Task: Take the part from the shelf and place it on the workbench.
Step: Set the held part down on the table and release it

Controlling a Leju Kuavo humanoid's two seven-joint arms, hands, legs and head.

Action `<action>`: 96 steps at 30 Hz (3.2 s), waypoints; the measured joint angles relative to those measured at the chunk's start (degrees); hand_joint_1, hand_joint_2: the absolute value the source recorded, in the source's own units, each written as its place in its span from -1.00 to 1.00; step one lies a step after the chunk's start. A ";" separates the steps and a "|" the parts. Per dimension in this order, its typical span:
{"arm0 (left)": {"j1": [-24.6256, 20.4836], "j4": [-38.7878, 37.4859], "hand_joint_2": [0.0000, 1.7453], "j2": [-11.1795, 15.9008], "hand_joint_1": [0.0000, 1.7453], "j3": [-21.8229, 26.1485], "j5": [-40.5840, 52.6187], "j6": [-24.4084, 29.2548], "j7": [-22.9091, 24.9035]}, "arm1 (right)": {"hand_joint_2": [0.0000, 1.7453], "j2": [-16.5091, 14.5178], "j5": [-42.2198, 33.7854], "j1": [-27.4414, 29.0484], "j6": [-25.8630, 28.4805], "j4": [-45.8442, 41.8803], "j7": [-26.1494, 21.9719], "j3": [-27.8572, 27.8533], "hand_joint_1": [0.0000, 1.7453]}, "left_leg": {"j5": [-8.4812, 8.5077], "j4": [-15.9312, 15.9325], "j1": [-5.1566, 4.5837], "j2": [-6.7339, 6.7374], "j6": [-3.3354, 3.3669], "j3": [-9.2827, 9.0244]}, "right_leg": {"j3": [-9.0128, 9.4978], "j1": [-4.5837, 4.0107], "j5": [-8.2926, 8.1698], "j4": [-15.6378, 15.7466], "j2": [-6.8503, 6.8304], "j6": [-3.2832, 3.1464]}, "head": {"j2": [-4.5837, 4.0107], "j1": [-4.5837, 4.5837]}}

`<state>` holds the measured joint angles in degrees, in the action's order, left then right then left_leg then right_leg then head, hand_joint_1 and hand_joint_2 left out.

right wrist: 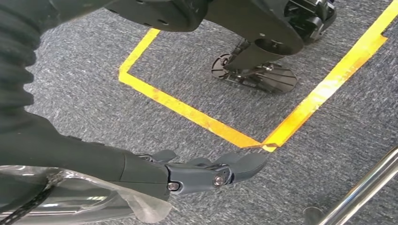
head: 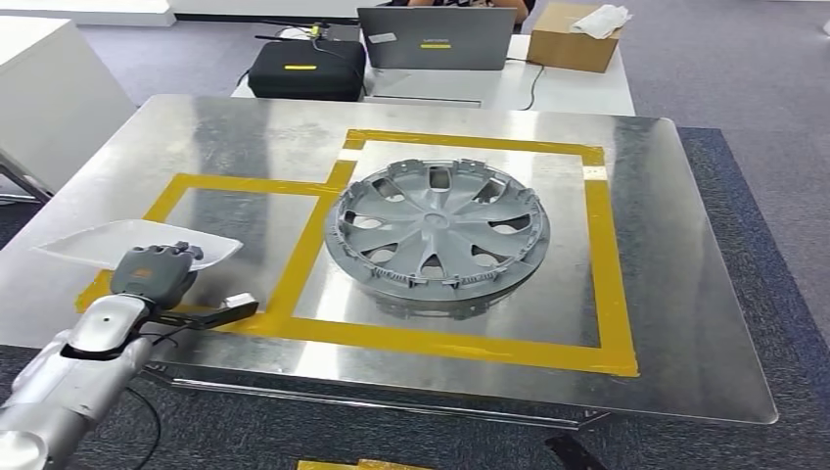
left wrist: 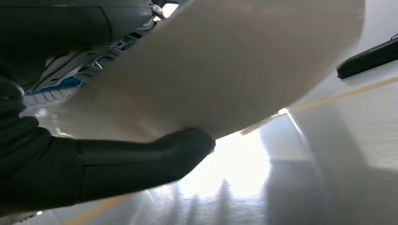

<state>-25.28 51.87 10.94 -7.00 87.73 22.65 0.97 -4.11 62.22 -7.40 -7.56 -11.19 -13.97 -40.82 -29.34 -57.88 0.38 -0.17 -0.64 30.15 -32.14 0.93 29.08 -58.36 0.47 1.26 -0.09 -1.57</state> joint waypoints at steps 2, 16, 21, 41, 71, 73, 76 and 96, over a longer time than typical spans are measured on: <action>-0.49 -1.00 1.00 -0.61 -1.00 -0.73 0.06 0.05 0.80 | -1.00 0.00 0.01 -0.01 -0.03 0.00 0.00 0.16 -1.00 | 0.00 -0.01 0.00 0.00 0.00 0.00 | 0.00 0.00 0.00 0.00 0.00 0.00 | 0.00 -0.01; -0.73 -2.51 -1.00 -2.52 -1.00 -2.86 0.09 4.91 3.96 | -1.00 0.00 -0.38 0.09 0.21 0.00 0.07 0.84 -1.00 | -0.01 -0.01 0.00 0.00 0.02 -0.01 | 0.02 0.01 0.00 0.00 0.00 0.00 | 0.00 -0.01; 7.67 10.48 -1.00 -5.30 -1.00 -3.24 -0.22 11.71 3.51 | -1.00 0.00 -1.82 0.92 1.42 0.00 -0.28 0.80 -1.00 | -0.07 -0.01 -0.08 0.03 0.10 0.02 | 0.00 0.09 0.04 0.00 0.00 0.06 | 0.00 -0.01; 38.71 53.68 -1.00 -19.87 -1.00 -0.94 -17.34 17.54 -22.08 | -1.00 -0.09 -9.17 1.46 2.97 -0.31 -9.09 -2.72 -1.00 | 1.72 3.01 0.47 0.58 2.50 -1.20 | -6.60 0.84 5.35 -13.30 -0.35 2.59 | 0.00 0.37; 48.26 58.63 -1.00 -29.42 -1.00 7.34 -39.04 17.45 -35.47 | -1.00 -1.03 -13.89 -0.28 1.68 -1.75 -14.59 -5.24 -1.00 | 2.91 1.40 -1.07 0.95 3.78 2.23 | -7.34 -0.18 6.94 -15.25 -0.57 2.10 | 0.00 0.73; 48.71 58.48 -1.00 -29.79 -1.00 8.10 -40.38 17.45 -36.33 | -1.00 -1.00 -14.28 -0.19 1.60 -1.93 -14.96 -5.48 -1.00 | 3.83 1.02 -0.96 0.95 3.45 3.79 | -3.67 0.00 4.20 -12.24 -0.59 2.47 | 0.00 0.75; 49.35 58.38 -1.00 -30.20 -1.00 8.90 -42.06 17.45 -37.33 | -1.00 -0.99 -14.91 -0.50 1.34 -2.23 -15.58 -5.83 -1.00 | 4.75 -0.30 -1.10 0.96 2.60 5.41 | 4.94 0.27 3.29 -0.43 -0.51 2.43 | 0.00 0.79; 50.61 56.82 -1.00 -30.89 -1.00 10.38 -43.73 17.45 -39.59 | -1.00 -1.05 -17.28 -0.11 0.85 -2.64 -17.06 -7.26 -1.00 | -0.29 2.52 -0.62 -2.21 2.80 -3.20 | -4.01 0.55 -4.47 1.13 3.74 2.05 | 0.00 0.77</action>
<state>25.34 108.69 -19.95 3.38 44.00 40.10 -38.62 -5.16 44.94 -7.51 -6.72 -13.83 -31.03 -48.08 -29.63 -55.35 -0.24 -2.38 2.16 26.94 -36.15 1.48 24.61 -57.23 4.20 3.31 -0.09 -0.80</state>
